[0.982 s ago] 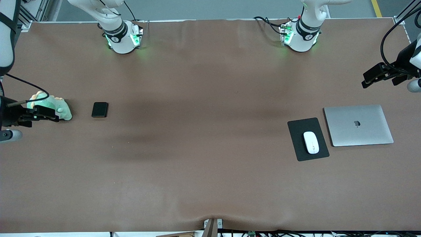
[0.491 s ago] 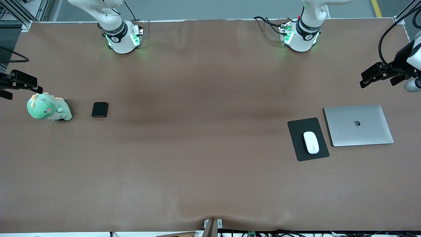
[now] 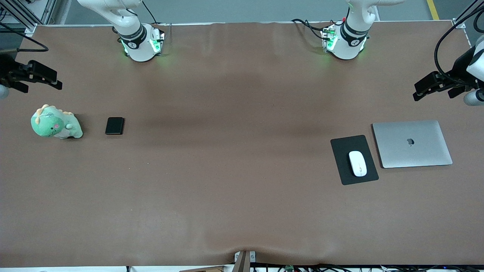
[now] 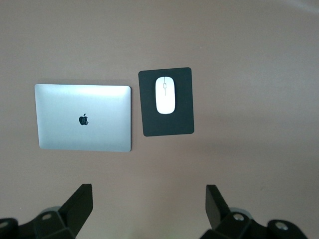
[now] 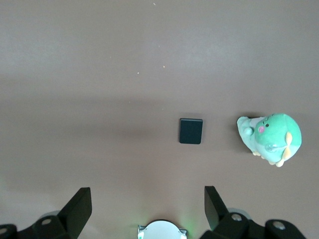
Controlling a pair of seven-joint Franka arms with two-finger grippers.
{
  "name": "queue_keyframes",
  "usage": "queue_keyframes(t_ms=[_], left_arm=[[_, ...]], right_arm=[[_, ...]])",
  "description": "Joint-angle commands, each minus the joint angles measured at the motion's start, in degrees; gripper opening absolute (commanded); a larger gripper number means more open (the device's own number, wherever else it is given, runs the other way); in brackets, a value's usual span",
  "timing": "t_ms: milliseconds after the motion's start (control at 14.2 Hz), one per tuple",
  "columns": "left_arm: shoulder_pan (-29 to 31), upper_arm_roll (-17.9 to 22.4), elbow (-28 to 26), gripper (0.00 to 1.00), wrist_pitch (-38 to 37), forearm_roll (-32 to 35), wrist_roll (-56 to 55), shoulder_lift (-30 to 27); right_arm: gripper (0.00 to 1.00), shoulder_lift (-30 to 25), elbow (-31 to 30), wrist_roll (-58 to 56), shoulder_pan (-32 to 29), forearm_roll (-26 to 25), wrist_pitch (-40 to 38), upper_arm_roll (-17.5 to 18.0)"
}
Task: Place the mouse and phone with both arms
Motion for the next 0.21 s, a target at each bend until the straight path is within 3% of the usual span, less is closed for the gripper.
queue_keyframes(t_ms=[0,140], left_arm=[[0.3,-0.1,-0.3,1.0,-0.8,-1.3,1.0,-1.1],[0.3,-0.1,-0.3,1.0,-0.8,-1.2,1.0,-1.1]], right_arm=[[1.0,-7.2,-9.8,1.3,-0.1,0.3,3.7,0.0],[1.0,-7.1,-9.7,1.3,-0.4,0.4,3.8,-0.2]])
